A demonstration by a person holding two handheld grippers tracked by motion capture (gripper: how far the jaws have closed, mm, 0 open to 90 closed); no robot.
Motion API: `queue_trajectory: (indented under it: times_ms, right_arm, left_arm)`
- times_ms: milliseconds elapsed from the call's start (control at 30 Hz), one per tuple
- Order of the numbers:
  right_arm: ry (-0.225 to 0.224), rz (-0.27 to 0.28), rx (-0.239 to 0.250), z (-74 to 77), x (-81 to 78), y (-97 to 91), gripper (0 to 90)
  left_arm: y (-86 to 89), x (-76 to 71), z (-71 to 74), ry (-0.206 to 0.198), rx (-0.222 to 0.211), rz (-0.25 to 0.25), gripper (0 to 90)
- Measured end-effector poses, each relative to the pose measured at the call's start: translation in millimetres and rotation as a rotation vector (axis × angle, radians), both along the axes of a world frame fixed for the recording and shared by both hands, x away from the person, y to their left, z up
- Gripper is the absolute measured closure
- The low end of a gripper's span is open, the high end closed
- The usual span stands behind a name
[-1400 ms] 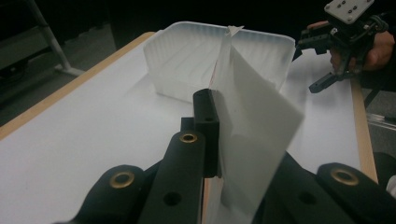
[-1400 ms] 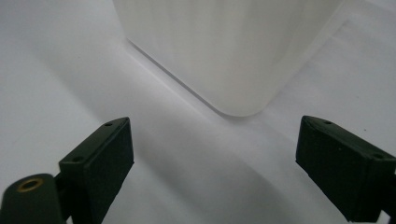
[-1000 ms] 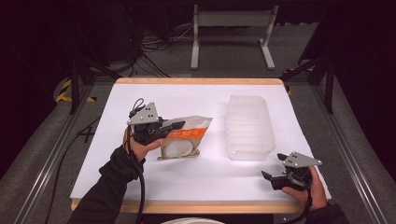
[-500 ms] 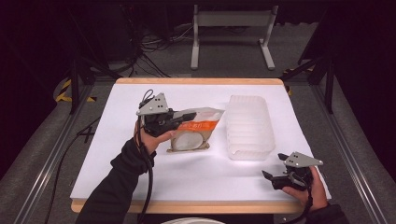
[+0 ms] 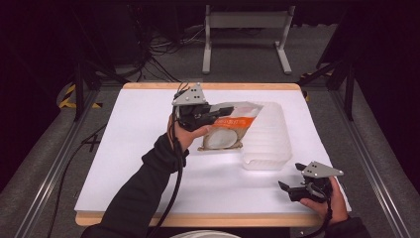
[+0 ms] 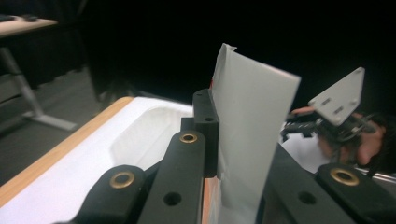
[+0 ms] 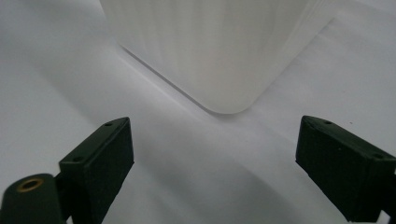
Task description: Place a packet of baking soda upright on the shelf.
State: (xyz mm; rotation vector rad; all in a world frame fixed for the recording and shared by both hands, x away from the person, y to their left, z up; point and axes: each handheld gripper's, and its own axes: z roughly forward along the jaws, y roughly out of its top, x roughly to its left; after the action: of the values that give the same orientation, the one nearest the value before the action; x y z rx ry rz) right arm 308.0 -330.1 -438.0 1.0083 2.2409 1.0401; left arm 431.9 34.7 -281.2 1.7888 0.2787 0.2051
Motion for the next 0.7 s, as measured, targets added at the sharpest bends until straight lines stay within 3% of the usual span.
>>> queue_trajectory:
  times_ms: [100, 400, 700]
  right_arm:
    - [0.005, 0.004, 0.003, -0.5, 0.2, -0.7, 11.7]
    - [0.007, 0.001, 0.01, -0.8, -0.3, -2.7, 11.8]
    - [0.006, 0.003, 0.008, -0.7, -0.7, -2.4, 11.8]
  left_arm:
    - [-10.6, 2.6, 1.9, 0.003, -0.008, -0.019, 89.9]
    - [-64.2, 11.1, -2.3, 0.025, -0.031, -0.063, 89.9]
    - [-95.7, 15.3, -10.7, 0.043, -0.066, -0.083, 89.9]
